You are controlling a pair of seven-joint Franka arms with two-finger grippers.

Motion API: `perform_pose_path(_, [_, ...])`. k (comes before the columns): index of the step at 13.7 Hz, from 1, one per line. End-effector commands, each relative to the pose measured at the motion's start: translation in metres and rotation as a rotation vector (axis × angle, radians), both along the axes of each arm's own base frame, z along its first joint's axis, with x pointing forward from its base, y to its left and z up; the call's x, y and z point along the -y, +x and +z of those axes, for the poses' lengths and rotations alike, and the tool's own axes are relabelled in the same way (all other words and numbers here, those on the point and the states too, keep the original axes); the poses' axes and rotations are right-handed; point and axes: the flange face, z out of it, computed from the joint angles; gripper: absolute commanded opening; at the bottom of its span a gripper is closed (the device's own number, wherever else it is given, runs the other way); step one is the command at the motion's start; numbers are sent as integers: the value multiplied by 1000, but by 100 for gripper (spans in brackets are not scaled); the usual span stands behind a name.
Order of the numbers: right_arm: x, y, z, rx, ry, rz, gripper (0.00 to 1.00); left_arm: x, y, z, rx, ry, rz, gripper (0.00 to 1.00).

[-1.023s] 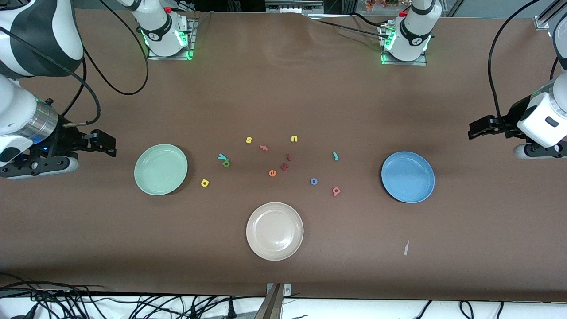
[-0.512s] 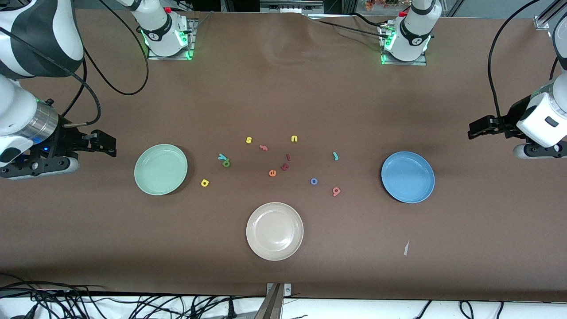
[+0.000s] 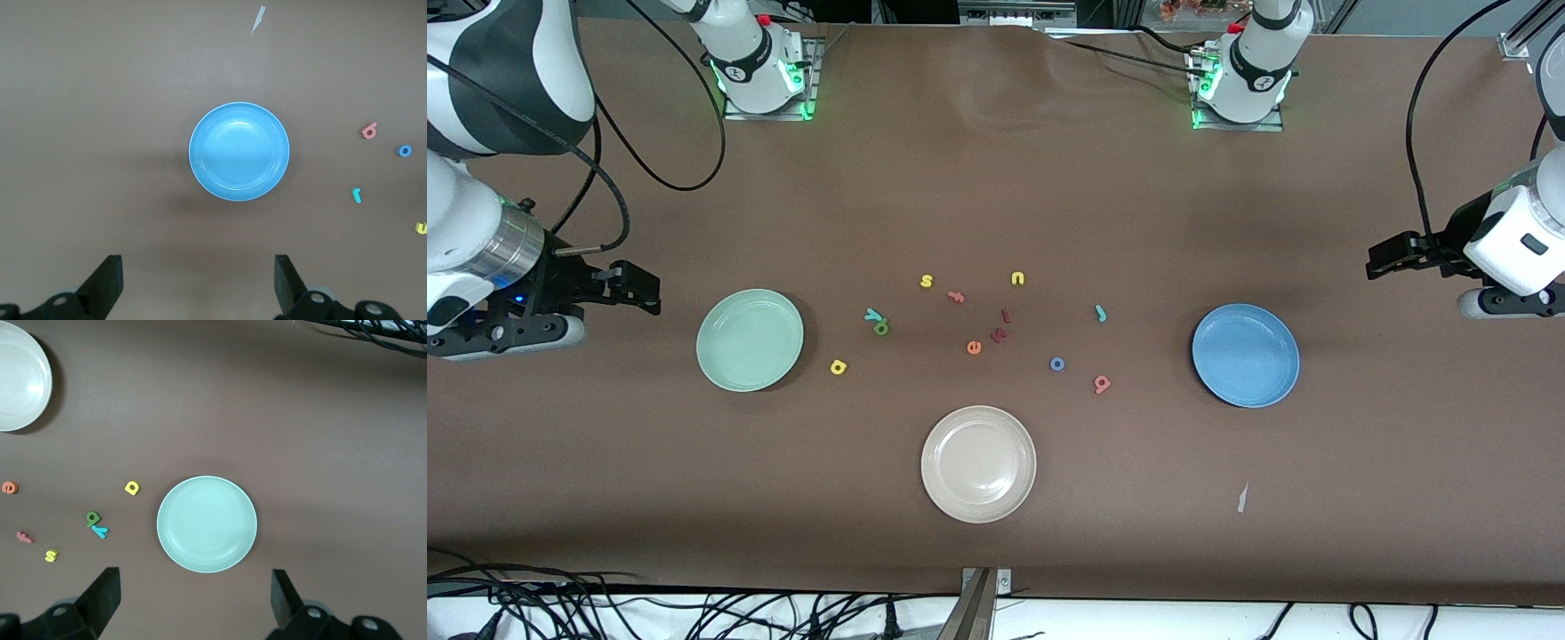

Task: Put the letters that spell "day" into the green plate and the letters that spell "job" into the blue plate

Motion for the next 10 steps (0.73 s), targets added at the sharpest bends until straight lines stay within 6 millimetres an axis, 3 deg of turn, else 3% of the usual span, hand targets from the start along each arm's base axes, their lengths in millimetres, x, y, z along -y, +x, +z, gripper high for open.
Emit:
perform_pose_path(1, [-1, -1, 1, -7, -7, 12, 100, -1, -6, 6, 9, -1, -15, 100])
perform_pose_path(10, [-4, 1, -4, -11, -10, 7, 100, -1, -6, 6, 9, -1, -15, 100])
